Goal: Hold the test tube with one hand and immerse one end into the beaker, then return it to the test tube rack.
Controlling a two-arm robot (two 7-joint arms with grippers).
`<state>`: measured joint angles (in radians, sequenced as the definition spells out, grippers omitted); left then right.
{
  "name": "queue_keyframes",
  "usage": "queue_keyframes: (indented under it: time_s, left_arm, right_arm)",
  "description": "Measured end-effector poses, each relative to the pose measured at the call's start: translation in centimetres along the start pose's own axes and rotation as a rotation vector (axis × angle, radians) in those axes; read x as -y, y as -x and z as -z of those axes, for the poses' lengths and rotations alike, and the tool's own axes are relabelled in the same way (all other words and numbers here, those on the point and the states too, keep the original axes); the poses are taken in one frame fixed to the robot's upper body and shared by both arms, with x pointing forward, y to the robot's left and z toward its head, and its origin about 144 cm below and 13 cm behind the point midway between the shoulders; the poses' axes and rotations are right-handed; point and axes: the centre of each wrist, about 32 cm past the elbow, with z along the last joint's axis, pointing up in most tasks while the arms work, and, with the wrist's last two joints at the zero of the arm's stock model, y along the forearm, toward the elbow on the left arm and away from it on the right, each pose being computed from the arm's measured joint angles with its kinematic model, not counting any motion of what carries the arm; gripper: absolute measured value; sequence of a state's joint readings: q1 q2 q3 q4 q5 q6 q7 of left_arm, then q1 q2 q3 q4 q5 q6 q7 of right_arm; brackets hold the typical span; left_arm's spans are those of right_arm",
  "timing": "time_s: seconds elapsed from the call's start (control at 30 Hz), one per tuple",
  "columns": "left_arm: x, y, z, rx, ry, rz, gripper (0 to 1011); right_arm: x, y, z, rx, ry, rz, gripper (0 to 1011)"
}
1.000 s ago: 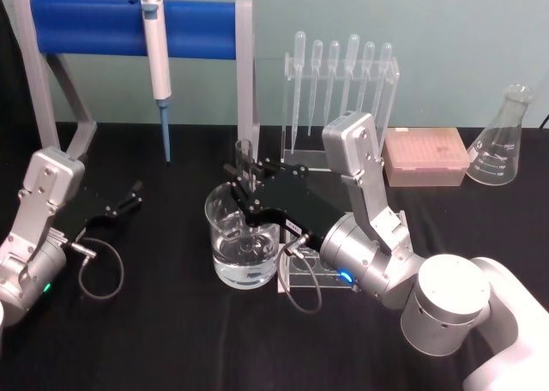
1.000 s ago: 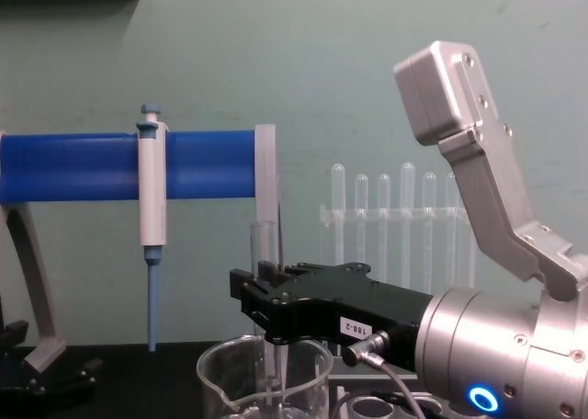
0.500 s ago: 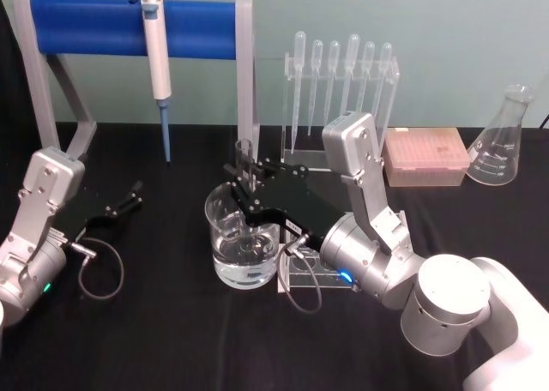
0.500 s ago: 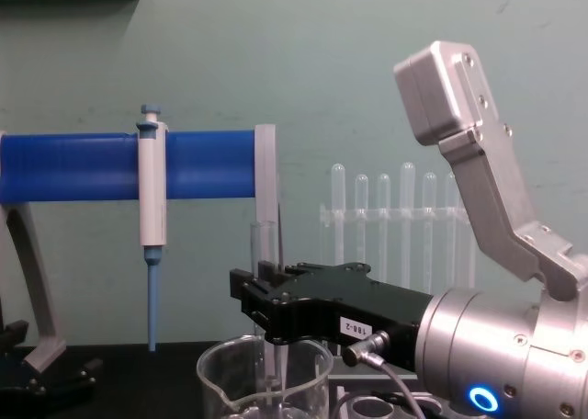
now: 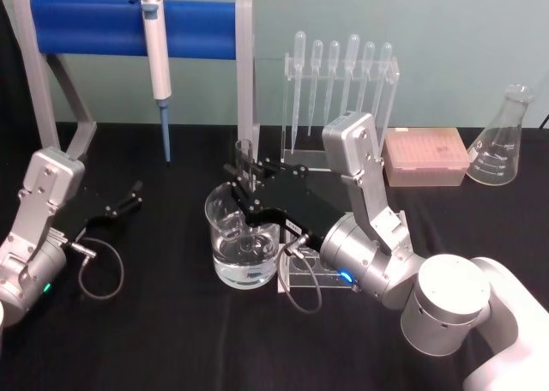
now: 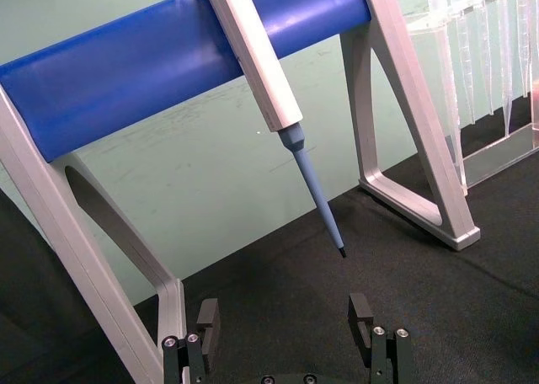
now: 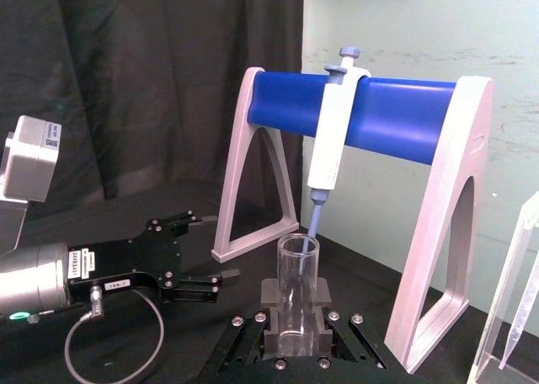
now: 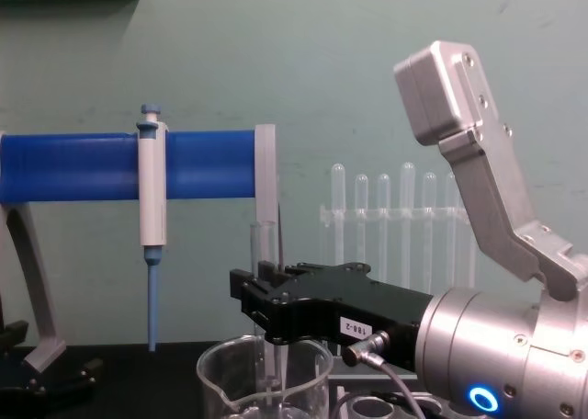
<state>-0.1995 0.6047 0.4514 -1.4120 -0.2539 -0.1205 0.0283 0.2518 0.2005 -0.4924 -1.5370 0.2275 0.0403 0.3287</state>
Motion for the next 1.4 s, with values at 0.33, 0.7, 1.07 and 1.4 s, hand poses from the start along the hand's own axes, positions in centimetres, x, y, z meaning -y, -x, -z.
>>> queue_keyframes:
  time_s: [0.33,0.7,1.07,1.4]
  left_arm:
    - [0.00,0.00,0.00,0.000,0.000,0.000,1000]
    - [0.00,0.00,0.00,0.000,0.000,0.000,1000]
    - [0.00,0.00,0.00,0.000,0.000,0.000,1000]
    - [0.00,0.00,0.00,0.000,0.000,0.000,1000]
  right_arm:
    - [0.00,0.00,0.00,0.000,0.000,0.000,225]
    - [0.00,0.00,0.00,0.000,0.000,0.000,226]
    - [0.00,0.00,0.00,0.000,0.000,0.000,225]
    - [0.13,0.03,-0.58,0.004,-0.005,0.000,226]
